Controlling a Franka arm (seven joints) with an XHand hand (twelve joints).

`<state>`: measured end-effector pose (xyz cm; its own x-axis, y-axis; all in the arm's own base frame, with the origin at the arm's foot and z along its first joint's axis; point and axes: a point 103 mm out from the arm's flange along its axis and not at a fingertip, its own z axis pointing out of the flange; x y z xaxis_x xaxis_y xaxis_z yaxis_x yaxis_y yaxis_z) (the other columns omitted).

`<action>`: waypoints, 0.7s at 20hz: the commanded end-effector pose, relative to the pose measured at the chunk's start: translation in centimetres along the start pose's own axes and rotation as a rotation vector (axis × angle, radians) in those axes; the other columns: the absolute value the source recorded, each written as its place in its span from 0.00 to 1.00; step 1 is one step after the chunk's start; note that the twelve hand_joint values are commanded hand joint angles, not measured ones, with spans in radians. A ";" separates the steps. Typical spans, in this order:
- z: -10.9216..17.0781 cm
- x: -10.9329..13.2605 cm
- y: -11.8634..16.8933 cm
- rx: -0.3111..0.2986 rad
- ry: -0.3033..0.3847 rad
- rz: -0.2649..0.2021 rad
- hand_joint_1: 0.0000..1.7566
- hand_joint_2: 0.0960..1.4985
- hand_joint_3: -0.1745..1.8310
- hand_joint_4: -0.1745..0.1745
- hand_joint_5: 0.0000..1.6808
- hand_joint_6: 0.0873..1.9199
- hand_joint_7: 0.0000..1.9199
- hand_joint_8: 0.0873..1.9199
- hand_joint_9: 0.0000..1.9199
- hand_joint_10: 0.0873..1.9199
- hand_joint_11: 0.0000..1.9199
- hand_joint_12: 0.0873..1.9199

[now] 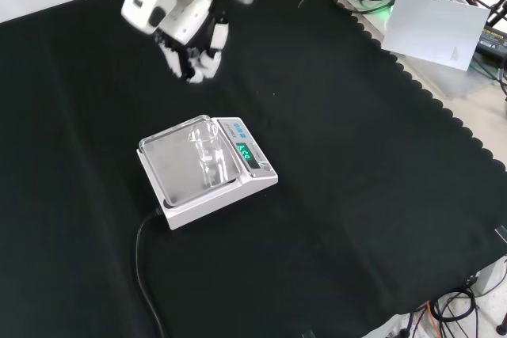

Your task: Put the beaker on the electronic balance.

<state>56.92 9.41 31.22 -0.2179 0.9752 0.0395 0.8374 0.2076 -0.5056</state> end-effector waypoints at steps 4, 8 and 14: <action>4.9 -8.8 -15.2 -0.204 0.128 0.319 0.67 0.75 0.00 0.00 0.65 0.42 0.64 0.47 0.65 0.50 0.69 0.49; 6.2 -9.0 -16.8 -0.219 0.163 0.364 0.67 0.75 0.00 0.00 0.65 0.42 0.64 0.47 0.65 0.50 0.69 0.49; 8.1 -9.0 -18.8 -0.256 0.214 0.424 0.67 0.75 0.00 0.00 0.65 0.42 0.64 0.47 0.65 0.50 0.69 0.49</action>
